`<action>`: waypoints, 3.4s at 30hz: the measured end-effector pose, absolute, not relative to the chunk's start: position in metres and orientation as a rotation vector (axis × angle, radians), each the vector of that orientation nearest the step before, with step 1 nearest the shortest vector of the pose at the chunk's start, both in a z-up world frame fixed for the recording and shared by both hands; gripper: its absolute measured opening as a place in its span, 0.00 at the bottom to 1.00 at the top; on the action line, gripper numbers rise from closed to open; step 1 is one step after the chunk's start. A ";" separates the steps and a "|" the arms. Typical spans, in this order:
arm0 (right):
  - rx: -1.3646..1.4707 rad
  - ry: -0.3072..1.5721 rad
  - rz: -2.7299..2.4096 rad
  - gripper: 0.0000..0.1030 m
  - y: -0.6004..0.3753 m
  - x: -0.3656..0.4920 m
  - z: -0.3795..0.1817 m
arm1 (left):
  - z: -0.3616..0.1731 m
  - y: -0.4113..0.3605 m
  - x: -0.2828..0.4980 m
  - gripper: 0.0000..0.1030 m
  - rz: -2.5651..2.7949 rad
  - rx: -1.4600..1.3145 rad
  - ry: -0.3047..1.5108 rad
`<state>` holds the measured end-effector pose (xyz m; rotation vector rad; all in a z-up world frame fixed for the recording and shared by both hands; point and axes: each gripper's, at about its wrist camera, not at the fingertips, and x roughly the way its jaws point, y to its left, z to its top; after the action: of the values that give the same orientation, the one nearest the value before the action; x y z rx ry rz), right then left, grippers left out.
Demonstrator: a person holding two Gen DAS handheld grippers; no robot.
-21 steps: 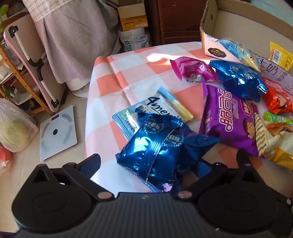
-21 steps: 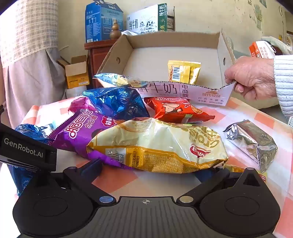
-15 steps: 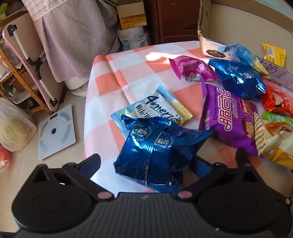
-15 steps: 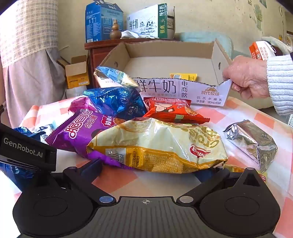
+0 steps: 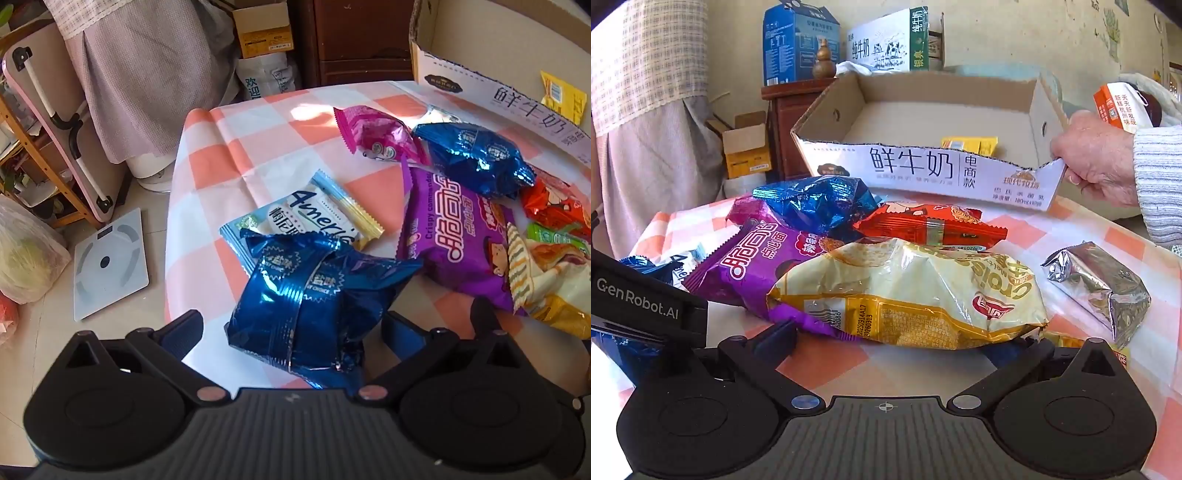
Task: Organize snacks
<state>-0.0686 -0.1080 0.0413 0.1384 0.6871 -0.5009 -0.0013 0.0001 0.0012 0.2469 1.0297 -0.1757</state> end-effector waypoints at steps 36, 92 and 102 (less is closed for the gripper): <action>0.138 0.687 -0.498 1.00 -0.108 -0.072 0.042 | -0.003 0.002 0.002 0.99 -0.170 0.231 1.029; 0.131 0.892 -0.346 1.00 -0.119 -0.069 0.058 | 0.042 0.003 -0.035 0.99 -0.161 0.295 0.951; 0.233 1.028 -0.346 1.00 -0.130 -0.081 0.108 | 0.064 0.016 -0.041 0.99 -0.200 0.256 0.950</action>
<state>-0.0808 -0.1300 0.1077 0.2327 1.0280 -0.3457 -0.0414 0.0160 0.0637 0.2562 0.9503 -0.1997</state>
